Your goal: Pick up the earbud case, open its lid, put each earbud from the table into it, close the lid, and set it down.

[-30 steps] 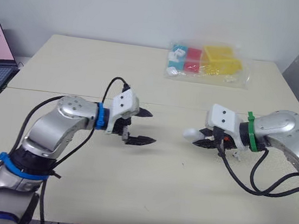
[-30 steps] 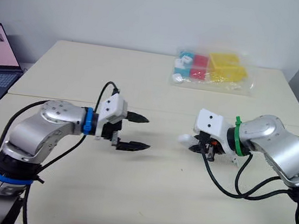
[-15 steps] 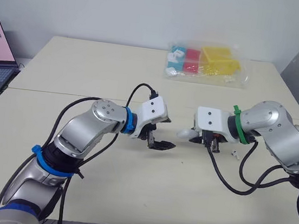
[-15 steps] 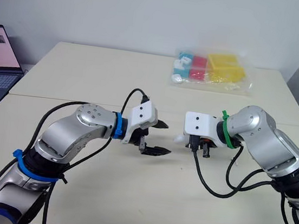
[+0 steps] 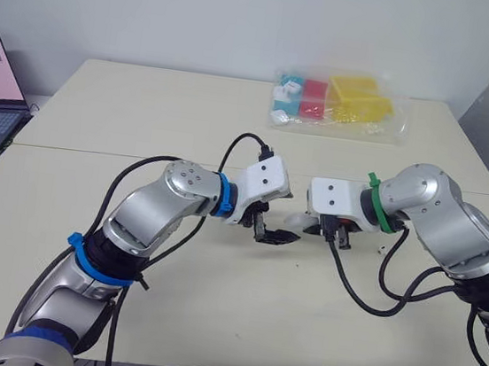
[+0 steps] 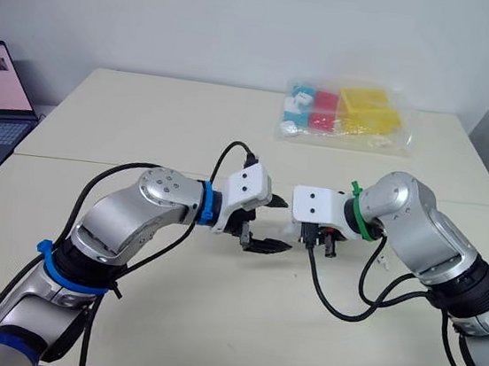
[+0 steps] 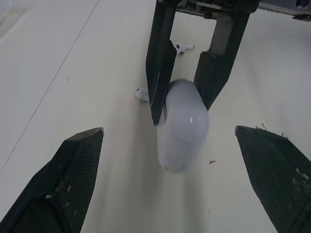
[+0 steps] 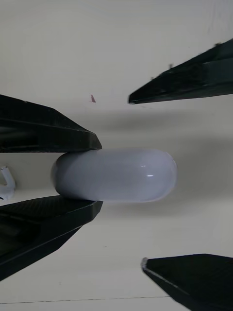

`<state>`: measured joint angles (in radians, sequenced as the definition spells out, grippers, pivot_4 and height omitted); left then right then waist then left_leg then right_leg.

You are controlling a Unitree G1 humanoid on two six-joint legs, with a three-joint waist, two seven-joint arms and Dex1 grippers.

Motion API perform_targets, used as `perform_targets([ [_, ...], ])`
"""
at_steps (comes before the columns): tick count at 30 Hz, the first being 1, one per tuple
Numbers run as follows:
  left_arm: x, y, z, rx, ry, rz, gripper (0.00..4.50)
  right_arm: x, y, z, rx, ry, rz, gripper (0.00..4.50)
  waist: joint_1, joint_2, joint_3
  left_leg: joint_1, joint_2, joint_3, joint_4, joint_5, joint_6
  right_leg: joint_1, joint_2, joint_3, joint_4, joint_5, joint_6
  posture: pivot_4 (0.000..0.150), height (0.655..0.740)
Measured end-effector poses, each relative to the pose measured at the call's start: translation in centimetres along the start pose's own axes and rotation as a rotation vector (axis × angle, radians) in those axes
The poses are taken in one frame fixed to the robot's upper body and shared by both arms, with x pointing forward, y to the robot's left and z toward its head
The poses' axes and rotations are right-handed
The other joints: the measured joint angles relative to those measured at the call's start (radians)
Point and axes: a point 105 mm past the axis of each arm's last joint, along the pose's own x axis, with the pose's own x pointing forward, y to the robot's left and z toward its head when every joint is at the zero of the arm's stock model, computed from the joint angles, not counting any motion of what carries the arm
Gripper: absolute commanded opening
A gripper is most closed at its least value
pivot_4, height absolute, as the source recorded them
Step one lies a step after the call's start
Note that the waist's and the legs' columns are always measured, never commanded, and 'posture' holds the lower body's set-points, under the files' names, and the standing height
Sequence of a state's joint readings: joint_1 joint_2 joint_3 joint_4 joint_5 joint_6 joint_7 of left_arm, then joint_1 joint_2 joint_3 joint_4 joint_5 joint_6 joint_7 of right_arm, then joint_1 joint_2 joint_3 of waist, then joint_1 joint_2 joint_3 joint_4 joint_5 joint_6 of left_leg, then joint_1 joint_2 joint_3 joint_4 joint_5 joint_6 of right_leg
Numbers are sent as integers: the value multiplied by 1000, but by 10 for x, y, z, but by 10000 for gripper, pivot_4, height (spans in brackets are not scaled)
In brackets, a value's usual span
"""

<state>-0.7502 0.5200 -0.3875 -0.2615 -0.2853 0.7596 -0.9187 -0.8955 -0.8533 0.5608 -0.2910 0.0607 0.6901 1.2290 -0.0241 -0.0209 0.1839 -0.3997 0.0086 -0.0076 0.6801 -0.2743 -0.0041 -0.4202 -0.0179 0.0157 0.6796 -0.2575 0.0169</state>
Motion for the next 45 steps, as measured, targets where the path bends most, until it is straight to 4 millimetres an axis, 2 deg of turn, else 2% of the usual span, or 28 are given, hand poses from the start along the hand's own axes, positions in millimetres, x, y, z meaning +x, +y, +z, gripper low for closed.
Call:
perform_targets([
  [4,0,1,2,35,-15,2,45000,-2,-1,0,8,-5,-3,7643,0,0,0,0,0,0,0,0,0,0,0,0,0,0,0,1500,7400],
  [13,0,-4,-13,5,-15,-29,45000,-8,0,10,32,-55,-4,7643,0,0,0,0,0,0,0,0,0,0,0,0,0,0,0,1500,7400],
  [29,-4,-2,-7,-36,-45,-40,45000,-10,3,8,29,-52,12,7643,-1,0,0,0,0,0,0,0,0,0,0,0,0,0,0,1500,7400],
  [32,-4,-1,-7,-34,-44,-39,39347,-10,3,8,27,-53,12,7643,-1,0,0,0,0,0,0,0,0,0,0,0,0,0,0,1500,7400],
  [42,-5,-4,-10,-38,-43,-58,9050,-10,2,8,33,-52,9,7643,-1,0,0,0,0,0,0,0,0,0,0,0,0,0,0,1500,7400],
  [45,-4,-4,-9,-31,-42,-57,8068,-11,2,7,37,-52,9,7643,-1,0,0,0,0,0,0,0,0,0,0,0,0,0,0,1500,7400],
])
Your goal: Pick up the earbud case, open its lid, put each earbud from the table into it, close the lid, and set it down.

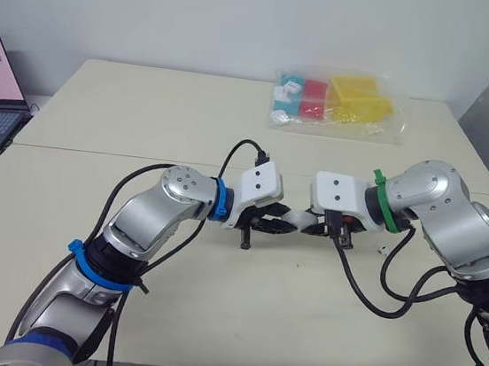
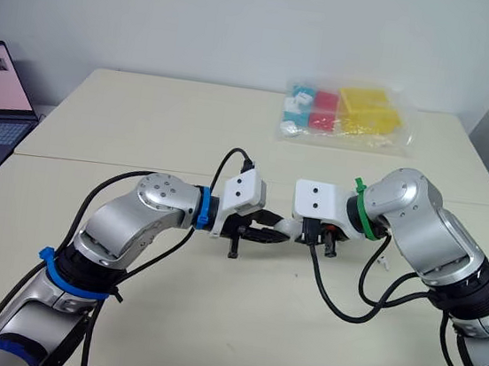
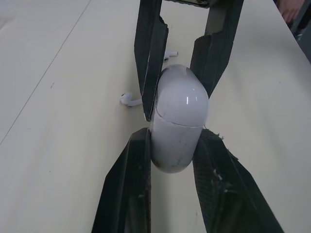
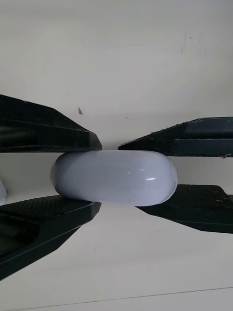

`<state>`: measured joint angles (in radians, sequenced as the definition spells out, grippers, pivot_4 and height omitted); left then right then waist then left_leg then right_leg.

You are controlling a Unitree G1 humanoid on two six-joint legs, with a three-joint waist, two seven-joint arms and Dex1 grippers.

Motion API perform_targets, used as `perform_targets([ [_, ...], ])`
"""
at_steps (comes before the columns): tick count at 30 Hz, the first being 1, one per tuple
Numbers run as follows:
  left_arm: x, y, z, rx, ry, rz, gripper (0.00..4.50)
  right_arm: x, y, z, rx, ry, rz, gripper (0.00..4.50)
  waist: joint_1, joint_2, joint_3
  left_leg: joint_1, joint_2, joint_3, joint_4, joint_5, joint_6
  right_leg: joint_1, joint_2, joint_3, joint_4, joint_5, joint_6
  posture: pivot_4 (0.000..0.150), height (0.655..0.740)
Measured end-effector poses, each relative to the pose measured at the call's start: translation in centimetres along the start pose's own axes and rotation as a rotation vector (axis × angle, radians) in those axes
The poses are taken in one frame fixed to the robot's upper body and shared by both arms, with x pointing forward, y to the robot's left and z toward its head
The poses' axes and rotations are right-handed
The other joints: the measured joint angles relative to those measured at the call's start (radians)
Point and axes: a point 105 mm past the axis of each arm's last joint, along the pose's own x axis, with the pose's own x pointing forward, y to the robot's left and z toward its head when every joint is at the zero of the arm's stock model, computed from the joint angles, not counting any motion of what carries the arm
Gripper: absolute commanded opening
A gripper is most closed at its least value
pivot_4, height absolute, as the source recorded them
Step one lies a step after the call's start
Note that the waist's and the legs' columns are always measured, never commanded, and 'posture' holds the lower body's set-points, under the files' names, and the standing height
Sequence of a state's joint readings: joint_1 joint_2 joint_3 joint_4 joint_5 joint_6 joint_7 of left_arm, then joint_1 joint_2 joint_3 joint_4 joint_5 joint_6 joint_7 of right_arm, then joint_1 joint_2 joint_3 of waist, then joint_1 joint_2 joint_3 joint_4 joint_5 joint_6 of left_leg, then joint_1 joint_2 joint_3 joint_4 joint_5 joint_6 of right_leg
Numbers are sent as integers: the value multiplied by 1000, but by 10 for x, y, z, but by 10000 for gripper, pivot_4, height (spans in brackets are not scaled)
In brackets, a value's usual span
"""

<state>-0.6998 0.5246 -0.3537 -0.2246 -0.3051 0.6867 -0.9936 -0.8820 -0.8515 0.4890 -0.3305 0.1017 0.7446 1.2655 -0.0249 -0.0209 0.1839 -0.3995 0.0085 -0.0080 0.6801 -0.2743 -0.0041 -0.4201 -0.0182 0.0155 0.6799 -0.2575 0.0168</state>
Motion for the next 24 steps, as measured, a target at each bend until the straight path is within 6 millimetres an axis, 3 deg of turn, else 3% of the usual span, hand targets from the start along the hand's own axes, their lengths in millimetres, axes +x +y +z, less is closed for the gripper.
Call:
perform_targets([
  [16,1,-3,-2,-2,-6,-4,8068,0,3,0,13,0,25,7643,0,0,0,0,0,0,0,0,0,0,0,0,0,0,0,1500,7400],
  [24,-2,-3,-10,-20,-8,6,8011,-7,8,-7,12,31,44,35226,0,0,0,0,0,0,0,0,0,0,0,0,0,0,0,1500,7400],
])
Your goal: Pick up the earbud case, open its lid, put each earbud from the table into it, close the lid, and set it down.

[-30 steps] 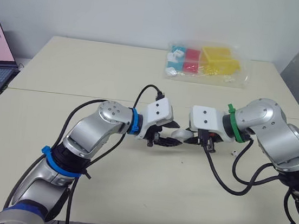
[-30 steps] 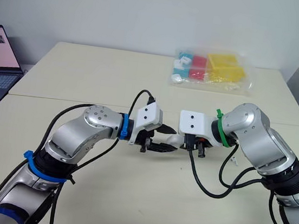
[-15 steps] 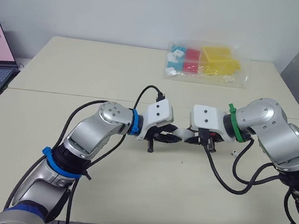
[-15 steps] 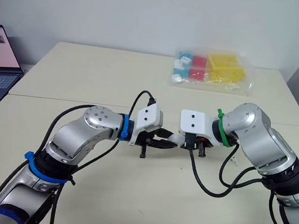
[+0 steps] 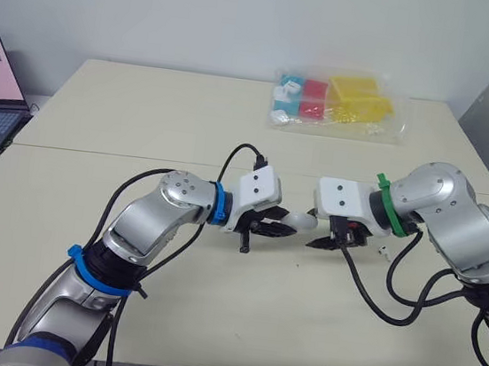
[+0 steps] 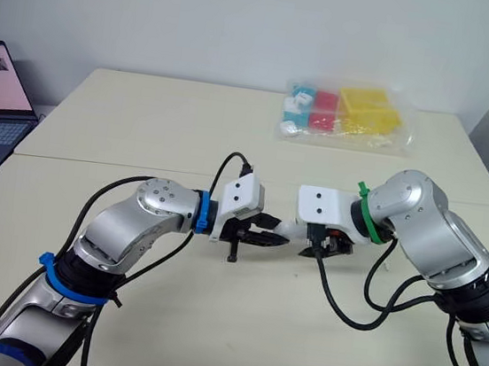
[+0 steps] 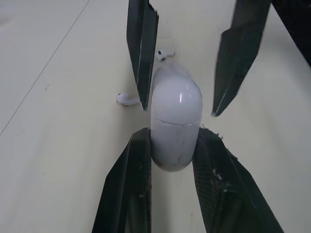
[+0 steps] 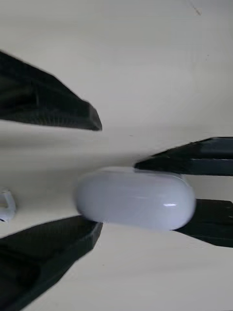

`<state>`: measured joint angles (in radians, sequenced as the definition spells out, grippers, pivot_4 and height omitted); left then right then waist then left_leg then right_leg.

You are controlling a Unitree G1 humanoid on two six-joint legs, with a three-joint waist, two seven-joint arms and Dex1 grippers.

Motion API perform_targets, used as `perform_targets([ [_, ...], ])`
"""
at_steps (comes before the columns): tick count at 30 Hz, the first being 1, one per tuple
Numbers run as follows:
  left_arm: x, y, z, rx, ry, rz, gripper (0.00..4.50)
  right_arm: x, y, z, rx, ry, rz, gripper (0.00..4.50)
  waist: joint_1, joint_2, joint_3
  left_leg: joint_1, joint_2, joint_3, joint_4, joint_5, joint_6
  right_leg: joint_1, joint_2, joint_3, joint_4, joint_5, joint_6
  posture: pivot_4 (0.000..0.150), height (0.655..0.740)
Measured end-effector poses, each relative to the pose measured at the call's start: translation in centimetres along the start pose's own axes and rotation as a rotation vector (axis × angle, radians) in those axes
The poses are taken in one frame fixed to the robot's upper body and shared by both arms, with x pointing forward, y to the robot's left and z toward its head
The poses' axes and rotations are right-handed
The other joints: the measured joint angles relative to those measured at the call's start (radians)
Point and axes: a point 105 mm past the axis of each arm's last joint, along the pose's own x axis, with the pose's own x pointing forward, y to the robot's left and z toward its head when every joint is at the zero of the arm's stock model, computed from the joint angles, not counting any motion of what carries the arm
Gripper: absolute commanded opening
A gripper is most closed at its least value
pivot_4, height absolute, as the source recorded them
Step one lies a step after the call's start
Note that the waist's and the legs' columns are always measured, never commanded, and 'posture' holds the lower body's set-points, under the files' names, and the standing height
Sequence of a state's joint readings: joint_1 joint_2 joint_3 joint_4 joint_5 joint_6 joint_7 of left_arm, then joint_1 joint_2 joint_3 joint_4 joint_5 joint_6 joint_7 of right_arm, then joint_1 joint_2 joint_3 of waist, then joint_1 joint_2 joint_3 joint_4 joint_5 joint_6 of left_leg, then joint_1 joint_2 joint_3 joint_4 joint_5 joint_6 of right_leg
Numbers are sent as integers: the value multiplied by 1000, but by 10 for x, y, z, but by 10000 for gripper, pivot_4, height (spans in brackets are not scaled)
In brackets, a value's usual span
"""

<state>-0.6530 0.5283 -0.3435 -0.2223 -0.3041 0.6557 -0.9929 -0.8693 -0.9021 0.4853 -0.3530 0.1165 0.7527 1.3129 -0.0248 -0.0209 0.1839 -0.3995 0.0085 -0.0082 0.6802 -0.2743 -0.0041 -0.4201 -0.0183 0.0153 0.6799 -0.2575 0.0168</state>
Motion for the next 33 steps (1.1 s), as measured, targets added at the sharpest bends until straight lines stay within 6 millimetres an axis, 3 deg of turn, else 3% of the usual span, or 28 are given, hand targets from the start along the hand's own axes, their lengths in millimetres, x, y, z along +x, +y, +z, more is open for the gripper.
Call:
perform_targets([
  [5,-2,1,-4,-12,-13,12,8011,-12,-6,-2,25,-8,-41,35289,0,0,0,0,0,0,0,0,0,0,0,0,0,0,0,1500,7400],
  [10,-13,7,-8,-74,-134,70,8011,-45,-13,-11,59,4,-121,35289,2,0,0,0,0,0,0,0,0,0,-1,0,-1,0,0,1500,7400],
  [13,-15,9,-9,-110,-206,94,8011,-52,-14,-15,57,-11,-145,35289,3,0,0,0,0,0,0,0,0,0,-1,0,0,0,0,1500,7400],
  [20,-15,9,5,-109,-419,150,8011,-73,-14,-7,-32,-237,-291,35289,9,0,0,1,0,1,0,0,0,1,-1,1,0,0,0,1500,7400],
  [25,-12,7,4,-78,-433,177,8011,-72,-7,9,-39,-349,-340,35289,9,0,0,2,1,1,0,0,0,1,0,1,1,0,0,1500,7400],
  [31,-10,11,-6,-49,-368,190,8011,-49,-1,22,-60,-397,-345,35289,8,0,0,2,0,2,1,0,0,2,0,1,0,0,0,1500,7400],
  [33,-9,12,-6,-32,-359,194,8011,-46,-5,23,-56,-403,-365,39225,10,0,0,2,0,3,1,0,1,2,0,1,0,0,0,1500,7400],
])
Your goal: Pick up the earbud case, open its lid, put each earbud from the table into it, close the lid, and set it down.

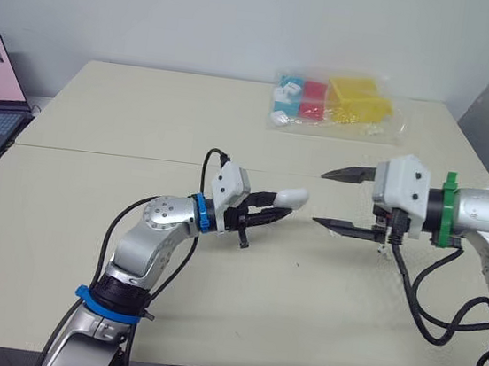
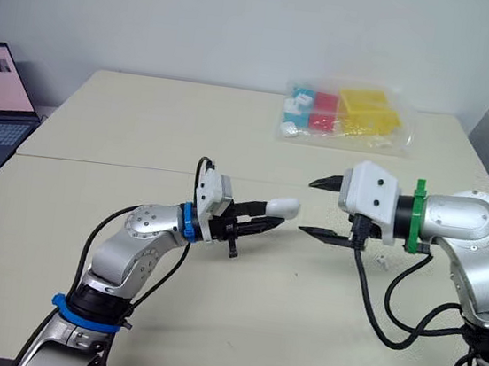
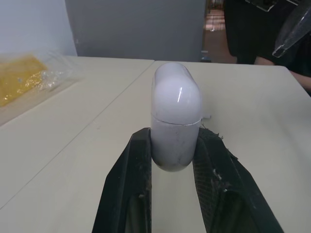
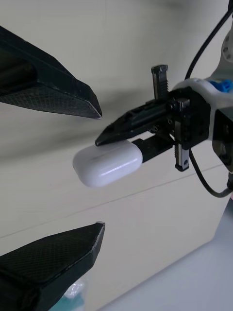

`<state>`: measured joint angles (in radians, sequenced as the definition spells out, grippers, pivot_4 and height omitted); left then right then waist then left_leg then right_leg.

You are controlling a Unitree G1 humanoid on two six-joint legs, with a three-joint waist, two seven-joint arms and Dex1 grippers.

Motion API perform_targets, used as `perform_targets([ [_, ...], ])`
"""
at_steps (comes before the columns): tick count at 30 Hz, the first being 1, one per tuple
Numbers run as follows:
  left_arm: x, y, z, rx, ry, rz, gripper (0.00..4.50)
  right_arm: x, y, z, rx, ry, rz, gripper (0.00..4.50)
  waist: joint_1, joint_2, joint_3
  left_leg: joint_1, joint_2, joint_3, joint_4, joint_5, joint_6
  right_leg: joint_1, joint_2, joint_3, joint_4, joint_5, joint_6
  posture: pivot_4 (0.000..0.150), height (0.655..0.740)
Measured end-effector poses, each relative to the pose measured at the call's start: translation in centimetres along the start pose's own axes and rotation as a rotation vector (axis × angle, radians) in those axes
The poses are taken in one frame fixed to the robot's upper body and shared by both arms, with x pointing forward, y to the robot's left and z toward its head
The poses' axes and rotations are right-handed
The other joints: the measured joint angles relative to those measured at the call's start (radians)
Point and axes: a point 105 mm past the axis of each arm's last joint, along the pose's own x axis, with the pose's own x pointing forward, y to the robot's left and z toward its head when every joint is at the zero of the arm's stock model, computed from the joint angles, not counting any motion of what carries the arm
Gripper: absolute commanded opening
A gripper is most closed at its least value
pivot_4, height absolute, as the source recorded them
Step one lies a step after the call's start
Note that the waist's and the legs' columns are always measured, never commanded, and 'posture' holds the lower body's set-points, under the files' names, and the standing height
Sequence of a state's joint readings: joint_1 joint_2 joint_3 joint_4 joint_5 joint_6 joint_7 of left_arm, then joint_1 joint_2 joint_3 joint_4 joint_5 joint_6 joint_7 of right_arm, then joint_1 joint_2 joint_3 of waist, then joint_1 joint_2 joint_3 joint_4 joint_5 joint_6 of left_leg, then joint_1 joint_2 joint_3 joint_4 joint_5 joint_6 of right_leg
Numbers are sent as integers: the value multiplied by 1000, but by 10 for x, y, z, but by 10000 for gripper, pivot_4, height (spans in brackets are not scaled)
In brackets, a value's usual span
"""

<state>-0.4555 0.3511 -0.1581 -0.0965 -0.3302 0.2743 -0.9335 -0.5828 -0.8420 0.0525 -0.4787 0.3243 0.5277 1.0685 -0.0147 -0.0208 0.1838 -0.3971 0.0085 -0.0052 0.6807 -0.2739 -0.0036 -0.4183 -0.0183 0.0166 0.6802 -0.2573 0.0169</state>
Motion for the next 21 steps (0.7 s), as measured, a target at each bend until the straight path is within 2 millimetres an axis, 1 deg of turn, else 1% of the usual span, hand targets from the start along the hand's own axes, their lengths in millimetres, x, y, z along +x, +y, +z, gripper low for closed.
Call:
perform_targets([
  [1,1,1,0,4,1,-1,8011,1,-2,-1,3,1,-8,41234,1,0,0,0,0,0,0,0,0,0,0,0,0,0,0,1500,7400],
  [2,1,1,0,8,4,1,8011,2,-4,-2,5,-1,-17,44790,4,0,0,0,0,0,0,0,0,0,0,0,0,0,0,1500,7400],
  [7,-2,3,-2,34,27,9,8011,8,-10,-6,-39,14,-53,45000,4,0,0,0,0,0,0,0,0,-1,0,0,0,0,0,1500,7400],
  [12,-1,1,-5,40,44,0,8011,23,-9,-11,-62,26,-32,45000,5,0,0,0,0,0,0,0,0,-1,0,0,0,0,0,1500,7400],
  [17,1,0,-7,39,51,-9,8011,32,-7,-18,-101,62,-7,45000,8,0,0,0,0,0,0,0,0,-1,0,0,0,0,0,1500,7400],
  [21,1,-1,-9,39,53,-17,8011,36,-9,-20,-104,62,-7,45000,8,0,0,-1,0,0,0,0,0,-1,0,0,0,0,0,1500,7400],
])
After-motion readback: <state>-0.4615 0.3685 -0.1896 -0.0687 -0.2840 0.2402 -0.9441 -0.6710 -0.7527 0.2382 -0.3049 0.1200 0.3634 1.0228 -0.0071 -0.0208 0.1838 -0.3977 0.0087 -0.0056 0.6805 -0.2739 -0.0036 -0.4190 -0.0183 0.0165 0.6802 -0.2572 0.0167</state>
